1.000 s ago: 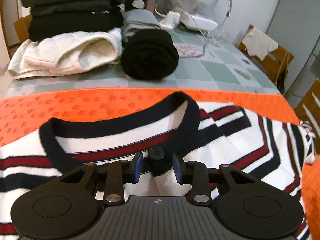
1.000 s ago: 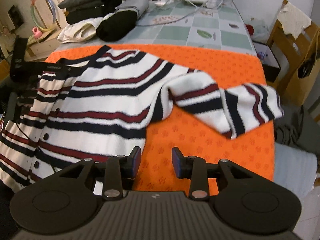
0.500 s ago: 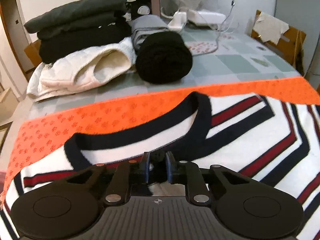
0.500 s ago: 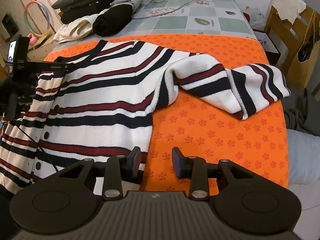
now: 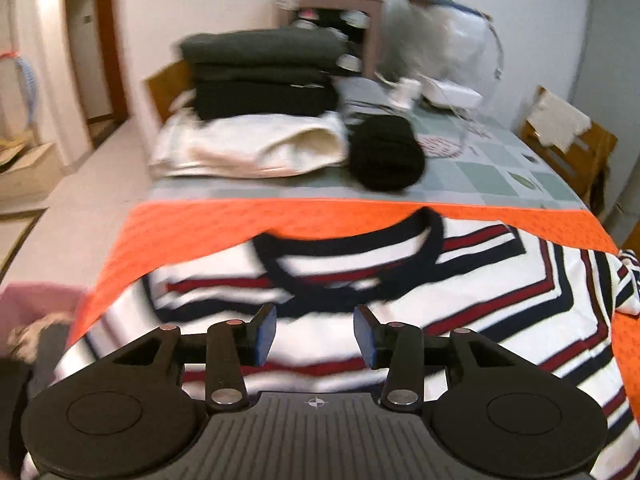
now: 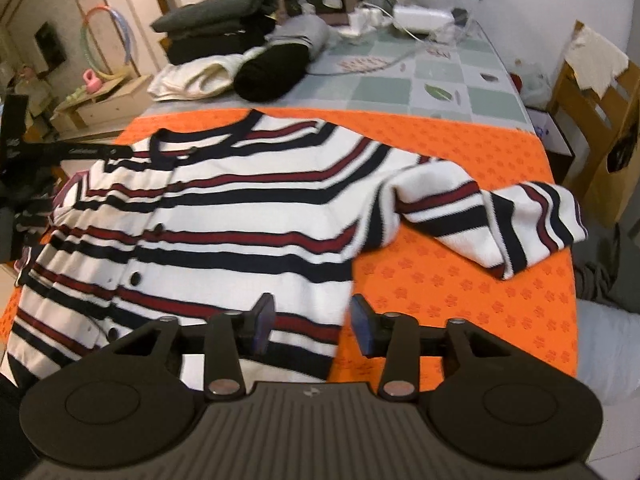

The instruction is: Fold clothes

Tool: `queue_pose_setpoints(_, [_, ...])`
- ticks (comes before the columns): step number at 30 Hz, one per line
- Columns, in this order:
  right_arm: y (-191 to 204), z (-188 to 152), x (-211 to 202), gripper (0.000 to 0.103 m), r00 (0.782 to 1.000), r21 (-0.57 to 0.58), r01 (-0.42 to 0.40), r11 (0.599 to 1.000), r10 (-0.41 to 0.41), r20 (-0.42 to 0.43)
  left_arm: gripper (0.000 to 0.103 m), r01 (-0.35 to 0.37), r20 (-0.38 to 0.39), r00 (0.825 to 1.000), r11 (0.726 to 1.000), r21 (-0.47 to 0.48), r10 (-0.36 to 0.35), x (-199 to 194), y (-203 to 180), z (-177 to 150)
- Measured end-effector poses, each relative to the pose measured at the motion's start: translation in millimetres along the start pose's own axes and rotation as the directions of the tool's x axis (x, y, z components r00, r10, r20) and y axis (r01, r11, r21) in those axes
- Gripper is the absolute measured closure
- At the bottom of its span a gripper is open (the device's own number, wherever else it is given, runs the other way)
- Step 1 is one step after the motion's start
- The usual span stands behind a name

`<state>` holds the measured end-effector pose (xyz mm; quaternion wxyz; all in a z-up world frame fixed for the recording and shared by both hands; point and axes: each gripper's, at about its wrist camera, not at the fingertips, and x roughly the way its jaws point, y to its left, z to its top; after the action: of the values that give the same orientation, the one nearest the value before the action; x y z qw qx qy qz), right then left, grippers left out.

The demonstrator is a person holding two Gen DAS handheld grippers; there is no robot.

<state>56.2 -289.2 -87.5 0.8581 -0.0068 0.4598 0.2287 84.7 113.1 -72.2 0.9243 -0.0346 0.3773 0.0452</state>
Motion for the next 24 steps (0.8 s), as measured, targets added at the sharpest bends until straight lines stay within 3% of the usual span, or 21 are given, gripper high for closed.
queue_pose_setpoints(2, [11.0, -3.5, -6.3, 0.046, 1.000, -0.019, -0.010, 1.000, 0.010, 0.012, 0.056, -0.037, 0.012, 0.999, 0.999, -0.037, 0.037, -23.8, 17.1, -16.1])
queue_pose_setpoints(4, [22.5, -7.9, -12.9, 0.034, 1.000, -0.037, -0.017, 0.999, 0.018, 0.023, 0.055, -0.072, 0.013, 0.997, 0.995, -0.072, 0.073, -45.2, 30.8, -35.1])
queue_pose_setpoints(12, [69.9, -33.0, -23.6, 0.029, 0.997, -0.100, -0.075, 0.992, 0.073, -0.020, 0.054, -0.227, -0.036, 0.974, 0.949, -0.218, 0.225, -119.4, 82.7, -118.0])
queue_pose_setpoints(20, [120.5, -45.0, -19.7, 0.029, 0.991, -0.142, -0.114, 0.983, 0.103, -0.080, 0.054, -0.315, -0.110, 0.949, 0.883, -0.349, 0.295, -155.5, 138.1, -173.9])
queue_pose_setpoints(24, [148.2, -42.9, -13.0, 0.029, 0.992, -0.167, -0.100, 0.981, 0.084, -0.097, 0.053, -0.301, -0.130, 0.953, 0.844, -0.443, 0.272, -153.2, 176.3, -186.3])
